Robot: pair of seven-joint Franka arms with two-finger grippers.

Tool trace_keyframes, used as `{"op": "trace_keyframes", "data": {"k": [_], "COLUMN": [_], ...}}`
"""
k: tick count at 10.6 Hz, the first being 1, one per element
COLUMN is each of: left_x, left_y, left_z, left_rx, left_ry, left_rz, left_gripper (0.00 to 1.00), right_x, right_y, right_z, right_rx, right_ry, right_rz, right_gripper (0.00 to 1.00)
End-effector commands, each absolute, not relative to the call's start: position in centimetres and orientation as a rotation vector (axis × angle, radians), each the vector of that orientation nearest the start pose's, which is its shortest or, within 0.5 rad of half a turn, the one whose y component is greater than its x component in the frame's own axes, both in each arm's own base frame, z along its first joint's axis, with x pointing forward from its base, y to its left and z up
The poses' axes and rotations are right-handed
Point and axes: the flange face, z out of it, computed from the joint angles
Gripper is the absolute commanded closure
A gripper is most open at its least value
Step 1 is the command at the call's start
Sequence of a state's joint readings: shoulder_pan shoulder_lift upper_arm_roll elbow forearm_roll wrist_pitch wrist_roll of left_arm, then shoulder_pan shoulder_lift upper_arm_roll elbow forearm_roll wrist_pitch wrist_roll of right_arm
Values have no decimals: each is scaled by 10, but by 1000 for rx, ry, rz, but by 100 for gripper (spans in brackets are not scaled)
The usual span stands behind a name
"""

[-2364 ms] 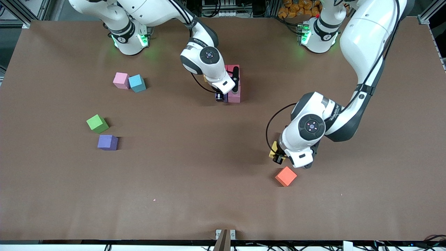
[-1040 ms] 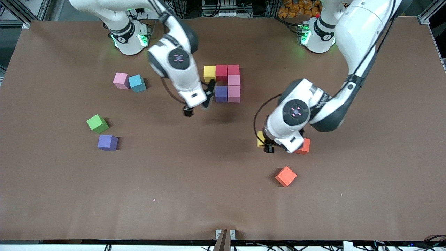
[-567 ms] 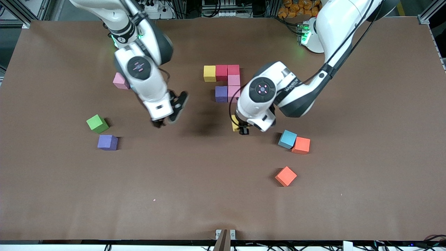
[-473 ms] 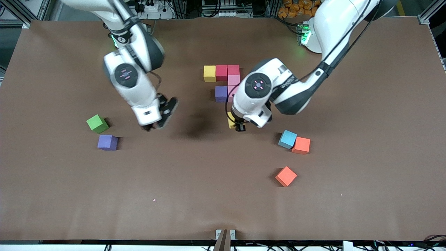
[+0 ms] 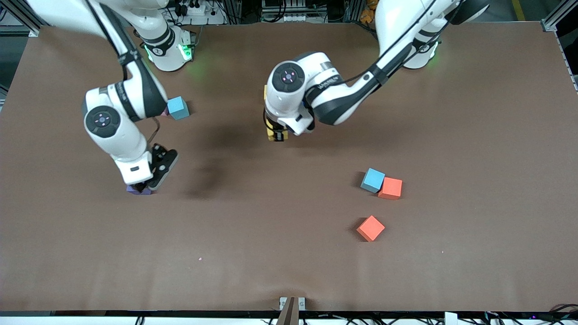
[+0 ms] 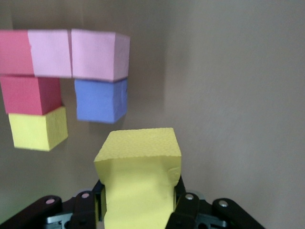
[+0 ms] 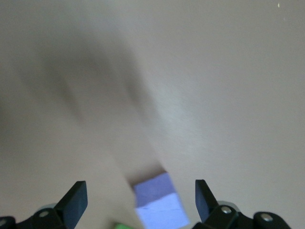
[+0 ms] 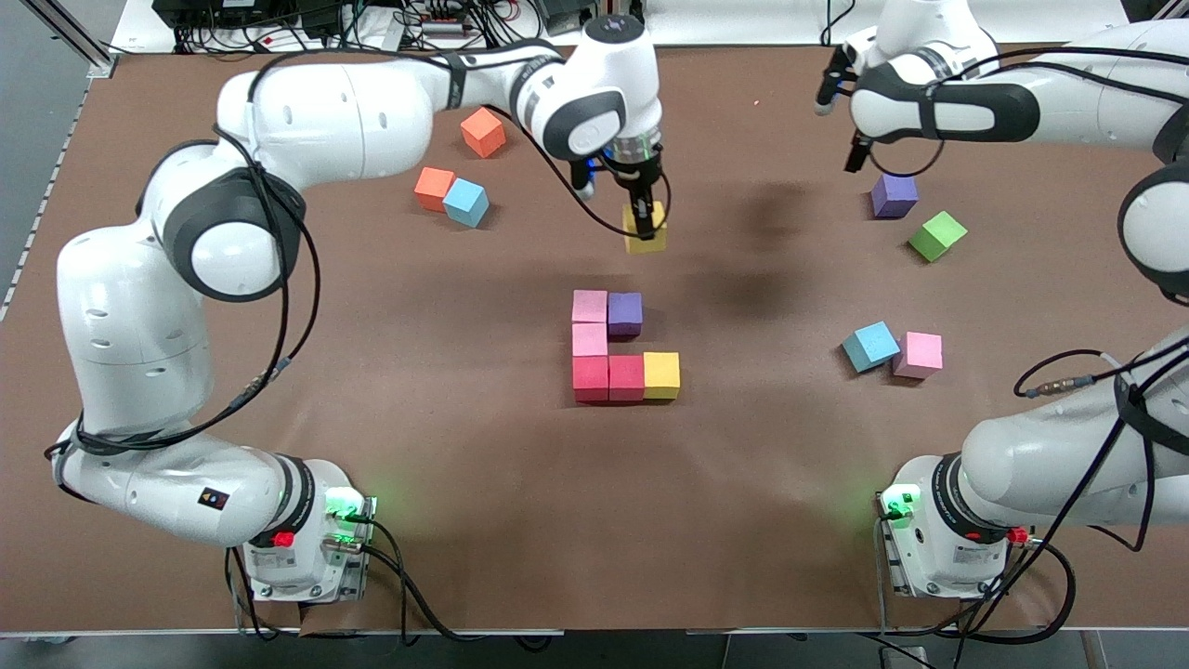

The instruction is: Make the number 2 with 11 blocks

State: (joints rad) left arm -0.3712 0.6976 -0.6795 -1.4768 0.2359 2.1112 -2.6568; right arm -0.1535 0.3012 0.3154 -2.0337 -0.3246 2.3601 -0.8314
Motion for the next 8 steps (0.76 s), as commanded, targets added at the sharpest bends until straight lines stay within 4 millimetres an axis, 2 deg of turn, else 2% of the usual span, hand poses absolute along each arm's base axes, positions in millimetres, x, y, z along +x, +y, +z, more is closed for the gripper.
{"op": "trace_keyframes", "data": {"k": [1, 2, 4, 5, 6, 8], "left_x": [430, 414, 401, 399, 390, 376], "left_y": [-579, -593, -603, -603, -606, -609], "left_z": [334, 327, 302, 292, 281, 267], "left_rx": [2085, 2111, 2152, 2159, 2178, 2169], "left_ry": [2211, 2178, 2163, 2170, 2162, 2119], "left_rz": [-389, -398, -365, -370, -372, -380], "left_gripper": [61, 61, 61, 61, 61, 62], "right_x": [610, 617, 625, 625, 624, 614], "right_y": [40, 34, 9, 4, 1, 1], "right_z": [270, 262, 253, 251, 250, 244], "right_rx": [-2528, -2450, -2290, -2251, -2226, -2178], "right_ry": [-2078, -2157, -2299, -2329, -2348, -2307], "right_rz": [-15, -7, 9, 17, 24, 151], "right_gripper": [0, 0, 0, 0, 0, 0]}}
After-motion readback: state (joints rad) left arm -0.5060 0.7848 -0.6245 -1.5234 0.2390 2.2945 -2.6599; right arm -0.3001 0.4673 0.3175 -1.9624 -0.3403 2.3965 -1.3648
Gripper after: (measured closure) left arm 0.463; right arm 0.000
